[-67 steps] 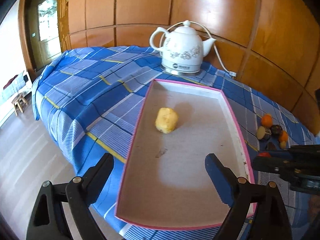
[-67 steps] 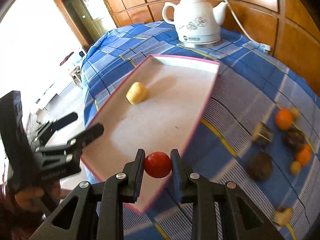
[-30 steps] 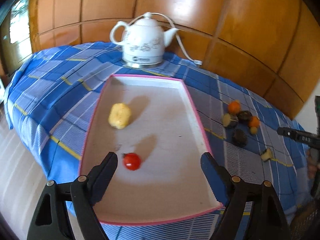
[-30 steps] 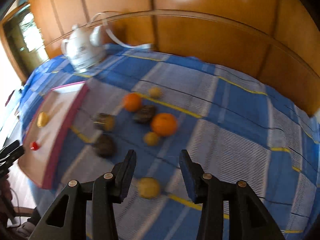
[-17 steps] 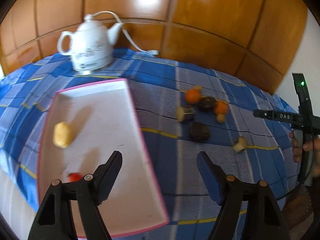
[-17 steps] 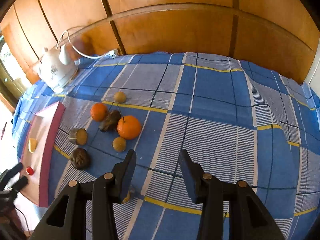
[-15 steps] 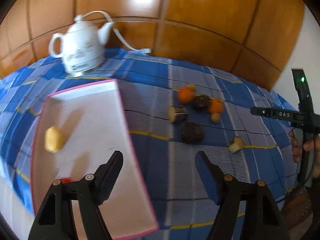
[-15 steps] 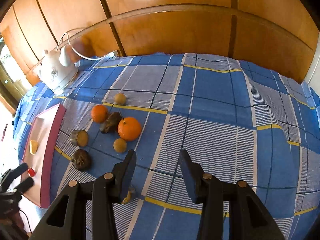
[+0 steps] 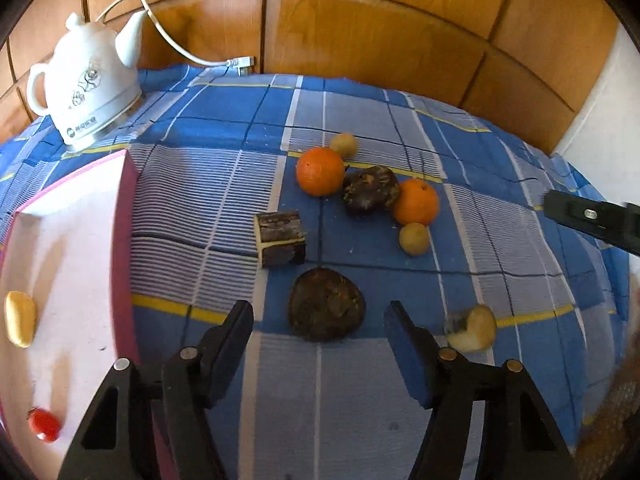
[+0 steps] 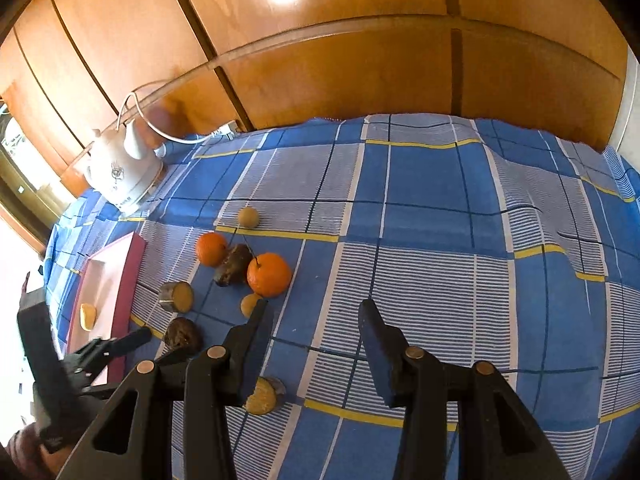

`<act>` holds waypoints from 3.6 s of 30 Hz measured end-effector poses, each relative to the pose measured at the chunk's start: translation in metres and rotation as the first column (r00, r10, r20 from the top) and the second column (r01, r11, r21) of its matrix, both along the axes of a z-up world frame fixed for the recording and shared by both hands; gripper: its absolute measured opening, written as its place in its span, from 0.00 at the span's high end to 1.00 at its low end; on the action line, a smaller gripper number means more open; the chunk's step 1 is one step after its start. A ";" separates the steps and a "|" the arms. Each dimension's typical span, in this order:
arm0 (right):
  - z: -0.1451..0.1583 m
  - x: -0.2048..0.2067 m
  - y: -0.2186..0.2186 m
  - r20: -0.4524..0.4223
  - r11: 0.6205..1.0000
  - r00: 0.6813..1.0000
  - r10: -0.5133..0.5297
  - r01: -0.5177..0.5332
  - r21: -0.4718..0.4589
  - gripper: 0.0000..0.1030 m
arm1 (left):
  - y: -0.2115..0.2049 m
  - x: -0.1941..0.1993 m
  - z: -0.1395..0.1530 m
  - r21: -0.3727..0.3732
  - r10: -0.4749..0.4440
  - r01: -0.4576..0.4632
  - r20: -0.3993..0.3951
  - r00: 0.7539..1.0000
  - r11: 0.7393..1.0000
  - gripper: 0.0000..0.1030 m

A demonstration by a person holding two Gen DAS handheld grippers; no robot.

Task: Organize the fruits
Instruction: 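Grasp the dark brown round fruit with the left gripper, then grasp the small tan round fruit with the right gripper while the left holds the dark fruit, then lower the dark fruit into the tray and open the left gripper while the right holds the tan fruit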

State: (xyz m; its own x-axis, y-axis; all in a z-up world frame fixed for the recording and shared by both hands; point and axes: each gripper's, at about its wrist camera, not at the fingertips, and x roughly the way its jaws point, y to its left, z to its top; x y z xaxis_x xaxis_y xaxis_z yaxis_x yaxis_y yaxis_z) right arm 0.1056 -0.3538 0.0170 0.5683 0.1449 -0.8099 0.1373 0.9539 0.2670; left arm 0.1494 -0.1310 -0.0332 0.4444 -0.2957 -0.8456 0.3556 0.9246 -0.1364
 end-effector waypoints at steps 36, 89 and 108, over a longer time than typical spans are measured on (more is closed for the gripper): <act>-0.026 0.015 0.042 -0.085 0.988 0.986 0.142 -0.147 -0.050 0.56 | 0.014 -0.063 -0.024 -0.001 -0.093 0.094 0.139 0.986 0.996 0.54; -0.076 0.034 0.038 -0.240 0.958 0.952 0.190 -0.234 -0.169 0.77 | 0.058 -0.080 0.013 -0.122 -0.029 0.041 0.101 0.995 0.992 0.54; -0.079 0.026 0.056 -0.225 0.935 0.951 0.213 -0.265 -0.235 0.76 | 0.068 -0.096 0.035 -0.074 0.020 -0.009 0.156 0.988 0.997 0.54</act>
